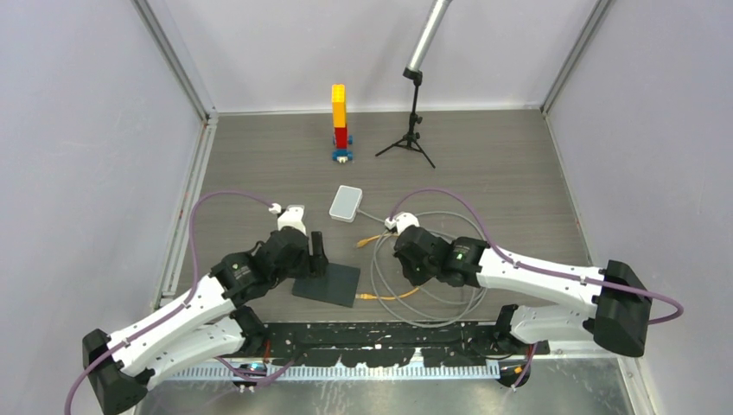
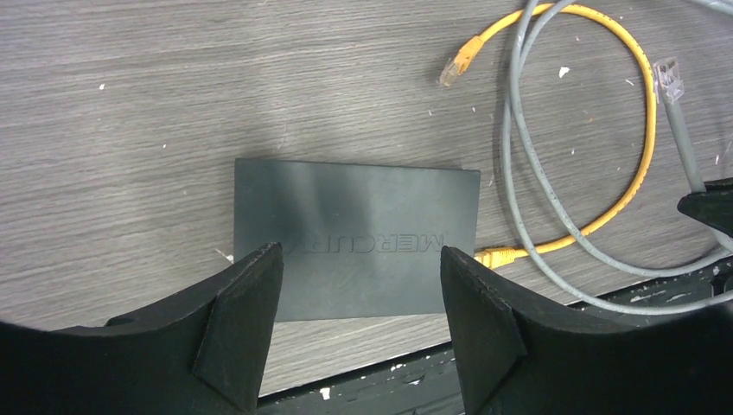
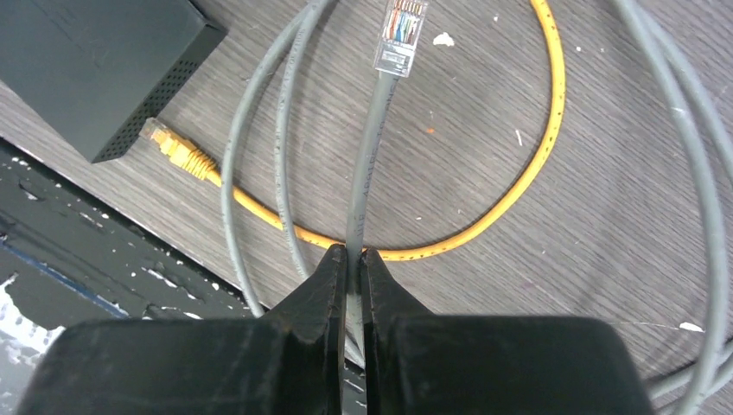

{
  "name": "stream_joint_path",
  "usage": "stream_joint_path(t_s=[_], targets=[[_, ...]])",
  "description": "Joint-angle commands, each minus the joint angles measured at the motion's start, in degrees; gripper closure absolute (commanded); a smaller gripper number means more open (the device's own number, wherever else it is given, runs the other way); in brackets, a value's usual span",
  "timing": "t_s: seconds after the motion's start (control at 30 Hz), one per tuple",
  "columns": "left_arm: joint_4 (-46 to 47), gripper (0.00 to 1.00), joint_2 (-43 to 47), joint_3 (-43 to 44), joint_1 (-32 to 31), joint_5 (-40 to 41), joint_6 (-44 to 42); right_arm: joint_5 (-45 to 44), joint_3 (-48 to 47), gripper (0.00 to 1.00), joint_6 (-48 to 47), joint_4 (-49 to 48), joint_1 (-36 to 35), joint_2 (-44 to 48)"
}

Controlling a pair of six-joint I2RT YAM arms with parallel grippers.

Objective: Insert the plug into the switch port
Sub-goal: Pick up the connector from the center of the board.

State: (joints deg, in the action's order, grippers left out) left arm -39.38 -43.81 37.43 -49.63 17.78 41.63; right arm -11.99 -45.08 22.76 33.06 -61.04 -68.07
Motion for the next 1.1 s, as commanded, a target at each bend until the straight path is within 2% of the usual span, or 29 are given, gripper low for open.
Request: stream_joint_path(t_s=[0.0, 0.13, 0.23, 0.3, 0.47, 0.53, 0.63, 0.73, 0.83, 1.0, 1.07], targets=[[-0.45, 0.31, 1.45, -1.36, 0.05, 1.49, 1.77, 5.01, 0.48, 0.99, -3.08, -2.22, -0.24, 2.33], [-3.87, 0.29, 1.05, -2.05, 0.0, 4.66, 7.3, 18.71, 4.05, 0.99, -10.57, -11.35, -0.29, 4.84], [-6.8, 0.28, 1.84, -3.22, -0.03, 8.6, 11.68, 29.47, 4.95, 0.99, -14.45, -16.53, -0.31, 3.34], [-7.34, 0.26, 2.62, -3.79, 0.03, 10.66, 13.09, 33.69, 4.34, 0.99, -15.18, -18.76, -0.57, 1.08], [-7.69, 0.27, 2.55, -2.7, -0.01, 11.11, 13.08, 25.66, 5.61, 0.99, -10.3, -28.83, -1.36, -3.25], [-9.3, 0.31, 2.69, -2.37, -0.02, 9.83, 13.82, 19.22, 5.57, 0.99, -8.0, -31.35, -1.26, -4.79], [-11.88, 0.42, 5.04, -3.72, -0.03, 7.34, 18.24, 14.17, 3.6, 1.0, -6.53, -32.74, -1.11, -8.81], [-12.08, 0.52, 9.09, -5.76, -0.92, 2.68, 23.76, 13.24, -3.1, 1.0, -6.96, -29.3, 0.2, -15.33], [-13.15, 0.59, 11.02, -6.65, -3.48, 2.76, 27.49, 13.52, -5.99, 1.0, -7.5, -30.14, 1.19, -20.44], [-13.35, 0.66, 7.36, -7.45, -9.05, 3.94, 30.51, 12.19, -8.35, 1.0, -8.28, -32.09, 2.08, -25.13], [-13.69, 0.69, 5.0, -7.6, -12.37, 5.13, 32.26, 9.11, -9.5, 0.99, -8.71, -31.44, 2.3, -26.46]])
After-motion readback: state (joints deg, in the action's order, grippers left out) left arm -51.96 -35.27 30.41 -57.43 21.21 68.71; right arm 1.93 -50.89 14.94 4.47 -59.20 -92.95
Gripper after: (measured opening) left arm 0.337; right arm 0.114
